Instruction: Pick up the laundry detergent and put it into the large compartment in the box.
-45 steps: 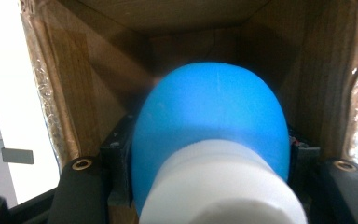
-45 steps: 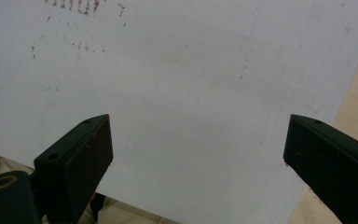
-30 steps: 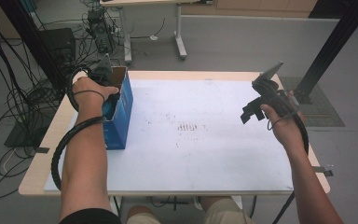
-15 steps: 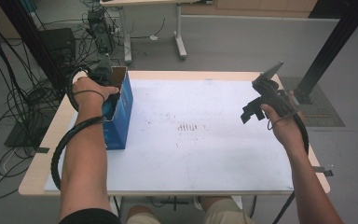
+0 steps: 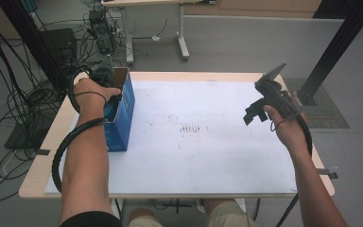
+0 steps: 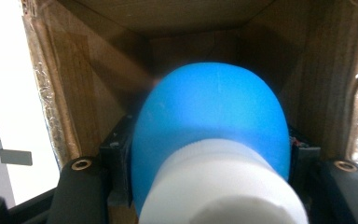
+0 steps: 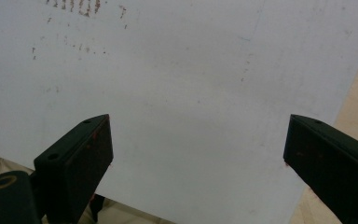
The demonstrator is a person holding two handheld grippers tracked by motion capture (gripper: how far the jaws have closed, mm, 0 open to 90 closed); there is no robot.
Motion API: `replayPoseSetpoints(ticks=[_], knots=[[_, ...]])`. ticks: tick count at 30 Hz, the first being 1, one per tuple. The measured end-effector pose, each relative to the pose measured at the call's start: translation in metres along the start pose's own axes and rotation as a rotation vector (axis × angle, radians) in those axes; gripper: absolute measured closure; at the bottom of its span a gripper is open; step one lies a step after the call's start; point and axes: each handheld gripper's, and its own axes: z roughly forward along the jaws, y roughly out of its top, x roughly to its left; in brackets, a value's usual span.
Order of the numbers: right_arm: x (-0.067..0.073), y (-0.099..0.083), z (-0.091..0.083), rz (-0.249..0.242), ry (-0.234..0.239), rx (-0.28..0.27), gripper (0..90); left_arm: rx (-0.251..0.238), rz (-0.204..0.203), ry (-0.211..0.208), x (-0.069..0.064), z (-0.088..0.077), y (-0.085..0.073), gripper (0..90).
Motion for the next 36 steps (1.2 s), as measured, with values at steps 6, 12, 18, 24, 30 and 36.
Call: replayPoseSetpoints(ticks=[6,12,18,24,30,36], knots=[[0.0002,-0.0007,-0.0015,0.001,-0.002,-0.005,8.0,-0.001,0.001,0.002,-0.0007,0.0,-0.0001,37.1],[0.0,-0.0009,-0.0018,-0.001,-0.002,-0.004,8.0,0.0,0.001,0.003,-0.0014,0.0,0.0003,37.1],[-0.0001,-0.0007,-0.0021,0.001,-0.003,-0.005,8.0,0.0,0.0,0.003,-0.0013,0.0001,0.0004,37.1],[0.0009,-0.0006,-0.003,0.0,-0.004,-0.007,8.0,-0.001,-0.001,0.002,-0.0009,0.0001,-0.0001,37.1],[0.002,0.0,-0.0026,-0.002,-0.003,-0.006,8.0,-0.001,0.0,0.0,0.0,0.0,-0.0002,37.0],[0.0027,0.0002,-0.0031,-0.003,-0.003,-0.006,8.0,-0.005,-0.001,0.0,-0.0002,0.0003,-0.0011,37.0]])
